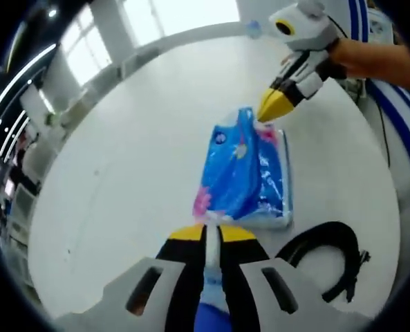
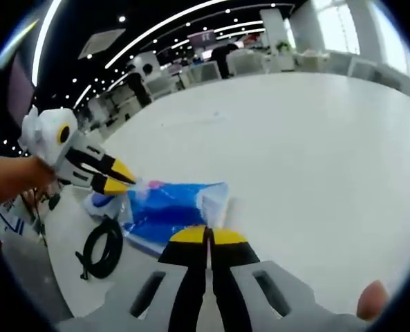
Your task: Arrange the tabletop items into an orderly group along one side of the table until the central work area is clear of visible clutter.
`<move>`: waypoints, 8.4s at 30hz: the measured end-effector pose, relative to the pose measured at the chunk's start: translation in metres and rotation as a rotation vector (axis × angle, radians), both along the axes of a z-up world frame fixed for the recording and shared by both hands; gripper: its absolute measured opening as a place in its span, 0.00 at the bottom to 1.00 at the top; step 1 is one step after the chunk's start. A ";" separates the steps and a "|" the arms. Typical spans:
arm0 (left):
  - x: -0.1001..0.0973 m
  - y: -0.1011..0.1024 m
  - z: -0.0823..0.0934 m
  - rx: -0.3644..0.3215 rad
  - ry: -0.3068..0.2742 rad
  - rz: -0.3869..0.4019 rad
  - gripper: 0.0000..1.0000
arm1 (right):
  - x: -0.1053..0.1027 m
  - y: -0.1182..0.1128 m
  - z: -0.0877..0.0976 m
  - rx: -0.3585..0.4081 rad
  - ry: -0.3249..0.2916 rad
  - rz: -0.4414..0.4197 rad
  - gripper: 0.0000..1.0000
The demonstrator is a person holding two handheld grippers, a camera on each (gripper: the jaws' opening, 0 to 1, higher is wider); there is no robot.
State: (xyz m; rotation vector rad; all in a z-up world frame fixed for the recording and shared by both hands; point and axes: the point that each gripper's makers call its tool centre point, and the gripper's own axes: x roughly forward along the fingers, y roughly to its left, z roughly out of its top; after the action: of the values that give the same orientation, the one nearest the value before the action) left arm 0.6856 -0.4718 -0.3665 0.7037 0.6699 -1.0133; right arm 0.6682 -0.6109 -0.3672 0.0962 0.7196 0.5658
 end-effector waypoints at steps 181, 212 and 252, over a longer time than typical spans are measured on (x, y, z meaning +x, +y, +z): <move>-0.117 0.067 -0.022 -0.352 0.270 0.505 0.35 | -0.097 0.132 -0.019 -0.182 0.102 0.139 0.31; -0.112 0.068 -0.026 -0.303 0.226 0.541 0.17 | -0.096 0.125 -0.029 -0.273 0.122 0.135 0.11; -0.130 0.068 -0.017 -0.262 0.191 0.467 0.00 | -0.114 0.119 0.013 -0.164 0.077 0.132 0.01</move>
State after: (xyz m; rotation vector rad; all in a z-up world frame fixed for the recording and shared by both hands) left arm 0.5557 -0.4039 -0.3838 0.2044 0.8040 -0.7193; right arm 0.5541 -0.4923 -0.3543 -0.0828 0.8486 0.6297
